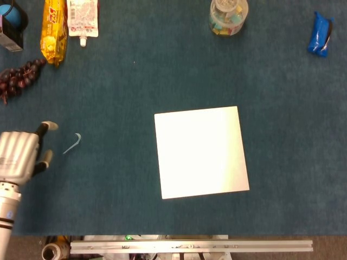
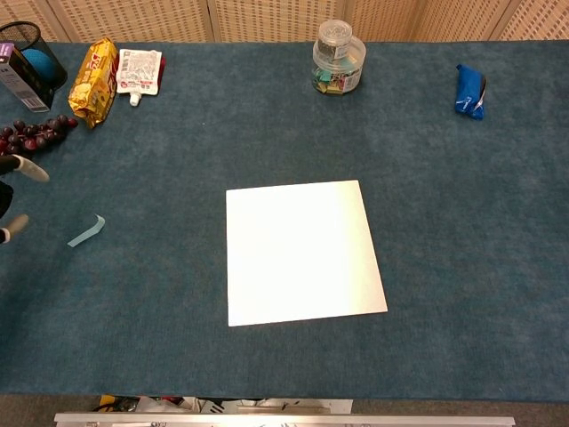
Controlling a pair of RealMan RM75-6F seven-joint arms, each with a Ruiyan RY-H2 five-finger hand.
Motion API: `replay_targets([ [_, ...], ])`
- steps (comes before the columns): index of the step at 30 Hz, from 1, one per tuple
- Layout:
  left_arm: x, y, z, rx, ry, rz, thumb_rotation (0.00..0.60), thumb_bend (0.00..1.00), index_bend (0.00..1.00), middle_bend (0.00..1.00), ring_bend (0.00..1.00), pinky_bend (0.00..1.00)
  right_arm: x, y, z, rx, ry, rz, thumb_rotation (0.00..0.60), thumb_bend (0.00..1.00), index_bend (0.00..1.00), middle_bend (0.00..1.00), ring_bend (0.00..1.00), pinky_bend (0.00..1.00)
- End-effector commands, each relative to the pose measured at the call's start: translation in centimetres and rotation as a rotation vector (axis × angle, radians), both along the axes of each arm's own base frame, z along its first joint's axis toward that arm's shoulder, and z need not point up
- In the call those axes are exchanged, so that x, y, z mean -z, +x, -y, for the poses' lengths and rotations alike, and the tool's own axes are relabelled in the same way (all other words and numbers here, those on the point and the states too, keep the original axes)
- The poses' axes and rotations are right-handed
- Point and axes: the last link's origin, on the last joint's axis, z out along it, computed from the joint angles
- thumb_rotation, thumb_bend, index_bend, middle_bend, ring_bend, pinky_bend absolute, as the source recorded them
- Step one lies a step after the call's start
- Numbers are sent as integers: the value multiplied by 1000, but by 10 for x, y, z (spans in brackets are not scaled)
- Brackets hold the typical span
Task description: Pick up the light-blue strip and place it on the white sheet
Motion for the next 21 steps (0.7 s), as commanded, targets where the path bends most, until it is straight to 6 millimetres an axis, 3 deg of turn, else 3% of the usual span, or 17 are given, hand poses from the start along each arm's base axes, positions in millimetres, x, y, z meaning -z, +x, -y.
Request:
replay_targets([
  [1, 15, 3, 2, -15, -42, -16, 600, 320, 311, 809, 943, 1000, 1, -3, 0, 7, 3, 2, 600, 232, 508, 589, 666, 694],
  [14, 44, 1, -6, -79, -84, -71, 596, 267, 364, 816, 948, 1000, 1, -16, -4, 37, 3, 3, 600, 232, 508, 589, 666, 694],
  [21, 53, 1, -8, -116, -94, -58, 555, 263, 412, 820, 953, 1000, 1, -20, -7, 48, -2, 8, 600, 233, 508, 589, 666, 694],
])
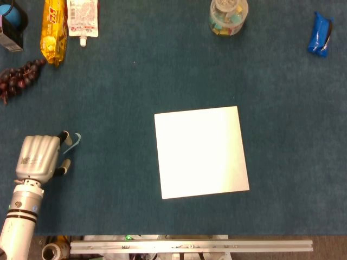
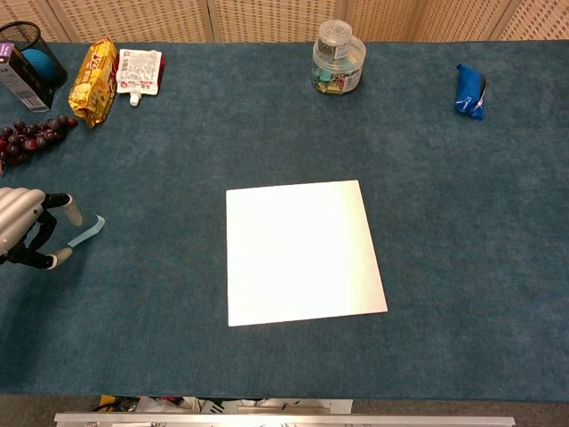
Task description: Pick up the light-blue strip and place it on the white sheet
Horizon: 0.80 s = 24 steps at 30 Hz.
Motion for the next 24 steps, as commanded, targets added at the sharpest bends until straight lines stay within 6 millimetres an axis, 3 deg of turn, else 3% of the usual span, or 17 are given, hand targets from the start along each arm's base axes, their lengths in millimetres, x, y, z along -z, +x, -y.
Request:
replay_targets([
  [1, 3, 1, -2, -11, 0, 8, 552, 263, 415, 822, 955, 1000, 0, -1, -1, 3, 0, 3, 600, 232, 508, 589, 666, 694],
  [24, 16, 3, -16, -84, 31, -2, 529, 263, 450, 852, 979, 1000, -6, -14, -9, 27, -13, 6, 600, 232, 508, 589, 666, 694],
])
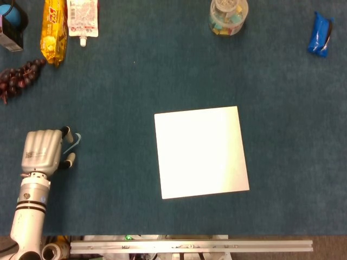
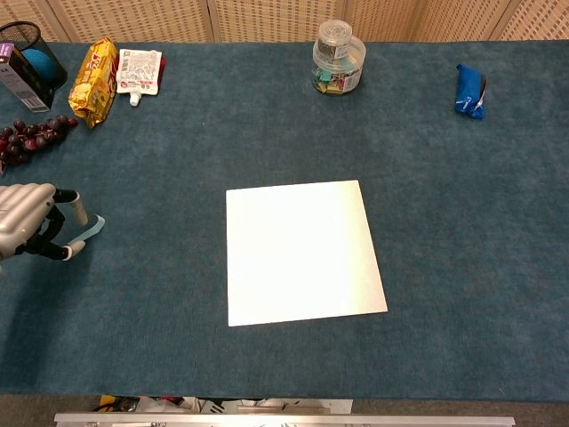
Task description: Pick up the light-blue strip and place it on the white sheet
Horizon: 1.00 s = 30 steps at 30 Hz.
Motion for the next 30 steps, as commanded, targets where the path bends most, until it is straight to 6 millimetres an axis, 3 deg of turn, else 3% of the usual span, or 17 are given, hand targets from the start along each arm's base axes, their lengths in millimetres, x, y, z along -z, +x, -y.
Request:
replay_targets([
  [1, 2, 0, 0, -5, -5, -5, 527, 263, 450, 851, 979, 1000, -1, -1, 0, -1, -2, 0, 600, 232, 508, 589, 666, 694],
  [30, 14, -7, -8, -68, 10, 4, 505, 282, 509, 874, 999, 1000, -5, -6, -7, 1, -15, 7, 600, 232, 513, 594, 668, 694],
])
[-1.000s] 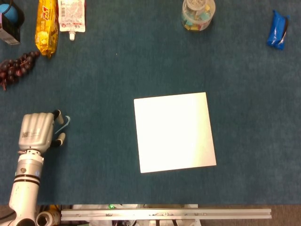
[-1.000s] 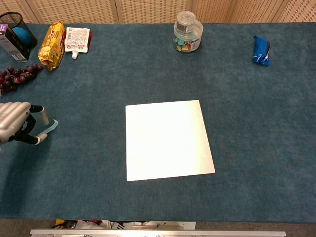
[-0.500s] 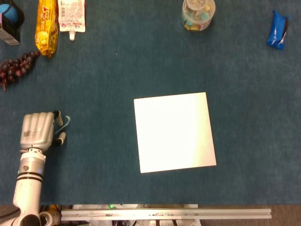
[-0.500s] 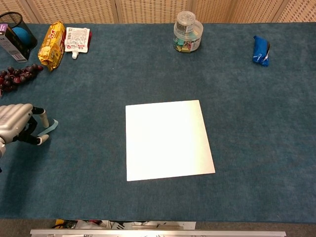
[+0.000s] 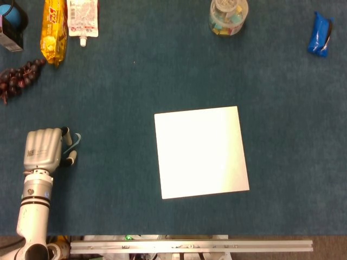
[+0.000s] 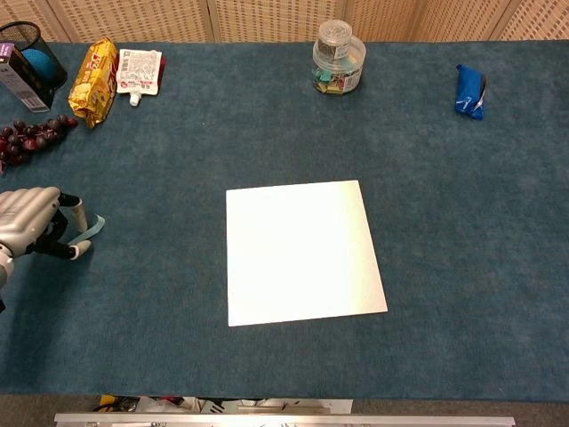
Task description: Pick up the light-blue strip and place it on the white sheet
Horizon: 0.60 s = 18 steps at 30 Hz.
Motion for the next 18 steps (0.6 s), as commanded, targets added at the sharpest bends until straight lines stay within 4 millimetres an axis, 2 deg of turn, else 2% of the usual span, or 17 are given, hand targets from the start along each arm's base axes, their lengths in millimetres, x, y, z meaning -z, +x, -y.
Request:
replay_targets([
  [1, 0, 0, 0, -2, 1, 0, 505, 285, 511, 875, 1000, 1000, 0, 0, 0, 1, 0, 0, 600, 232, 513, 594, 667, 694],
  [5, 1, 0, -2, -5, 1, -1, 505, 321, 517, 877, 1000, 1000, 0, -1, -1, 3, 0, 0, 600, 231, 513, 594, 668, 694],
  [18, 4, -1, -4, -7, -4, -11, 526, 353, 532, 880, 1000, 1000, -2, -2, -2, 8, -4, -2, 600, 231, 513, 594, 668, 694],
])
